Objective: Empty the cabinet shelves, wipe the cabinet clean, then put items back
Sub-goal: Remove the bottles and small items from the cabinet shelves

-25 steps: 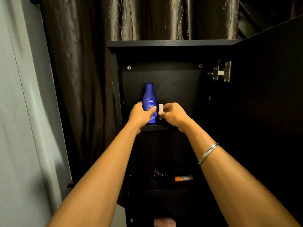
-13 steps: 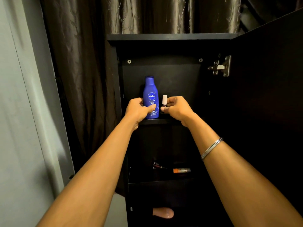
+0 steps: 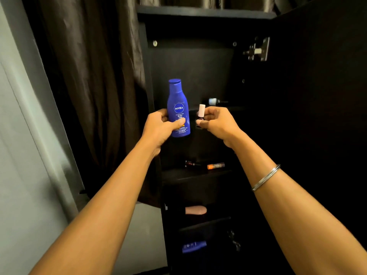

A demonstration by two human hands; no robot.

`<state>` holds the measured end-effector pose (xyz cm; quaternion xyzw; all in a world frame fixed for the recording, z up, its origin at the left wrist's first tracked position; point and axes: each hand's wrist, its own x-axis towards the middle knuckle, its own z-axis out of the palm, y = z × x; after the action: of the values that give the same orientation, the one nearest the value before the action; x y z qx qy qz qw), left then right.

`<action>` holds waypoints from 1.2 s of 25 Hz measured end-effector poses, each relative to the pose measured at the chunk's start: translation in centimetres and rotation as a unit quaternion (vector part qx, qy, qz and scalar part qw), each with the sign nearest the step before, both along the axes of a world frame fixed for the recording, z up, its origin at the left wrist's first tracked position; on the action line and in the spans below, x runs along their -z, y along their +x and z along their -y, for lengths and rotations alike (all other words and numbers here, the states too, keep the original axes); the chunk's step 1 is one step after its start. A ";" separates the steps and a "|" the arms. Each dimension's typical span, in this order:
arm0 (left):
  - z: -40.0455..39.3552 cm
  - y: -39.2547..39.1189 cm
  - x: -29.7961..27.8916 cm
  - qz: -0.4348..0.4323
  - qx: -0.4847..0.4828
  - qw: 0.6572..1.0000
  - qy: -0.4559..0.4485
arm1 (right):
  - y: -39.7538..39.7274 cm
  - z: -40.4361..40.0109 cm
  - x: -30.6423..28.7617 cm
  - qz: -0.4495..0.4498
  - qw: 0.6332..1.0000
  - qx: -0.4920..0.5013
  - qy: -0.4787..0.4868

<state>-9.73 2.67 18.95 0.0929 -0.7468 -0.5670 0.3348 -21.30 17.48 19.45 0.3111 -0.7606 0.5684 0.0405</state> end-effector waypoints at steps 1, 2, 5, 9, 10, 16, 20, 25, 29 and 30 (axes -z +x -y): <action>0.0 0.9 1.2 0.009 0.006 1.000 0.004 | 1.1 0.0 1.2 0.007 1.000 0.007 0.010; -0.1 1.9 2.3 0.017 0.011 1.000 0.008 | 2.2 0.0 2.4 0.011 1.000 0.014 0.024; 0.0 4.0 6.2 0.046 0.018 0.999 0.015 | 4.5 -0.1 5.9 0.032 0.997 0.034 0.054; -0.3 5.6 11.7 0.096 0.018 0.995 0.010 | 6.3 -0.7 11.1 0.070 0.992 0.045 0.094; -0.5 5.8 13.0 0.109 0.019 0.994 0.013 | 6.5 -0.9 12.5 0.079 0.990 0.044 0.109; -1.7 6.0 20.7 0.185 -0.008 0.982 0.039 | 6.5 -1.8 21.1 0.124 0.972 0.044 0.195; -2.1 5.8 26.9 0.236 -0.046 0.970 0.047 | 6.0 -2.2 27.0 0.146 0.962 0.021 0.232; -2.3 5.8 36.3 0.310 -0.086 0.944 0.070 | 5.6 -2.3 36.2 0.165 0.947 -0.005 0.276; -2.8 5.5 45.4 0.357 -0.098 0.927 0.066 | 5.0 -1.6 46.3 0.130 0.934 -0.005 0.334; -2.8 5.4 47.8 0.364 -0.105 0.924 0.055 | 4.9 -1.4 48.6 0.126 0.930 -0.008 0.344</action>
<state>-4.37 5.48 -28.88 0.3890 -0.7708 -0.4962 0.0915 -16.36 18.89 -29.15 0.2378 -0.9060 0.3065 -0.1694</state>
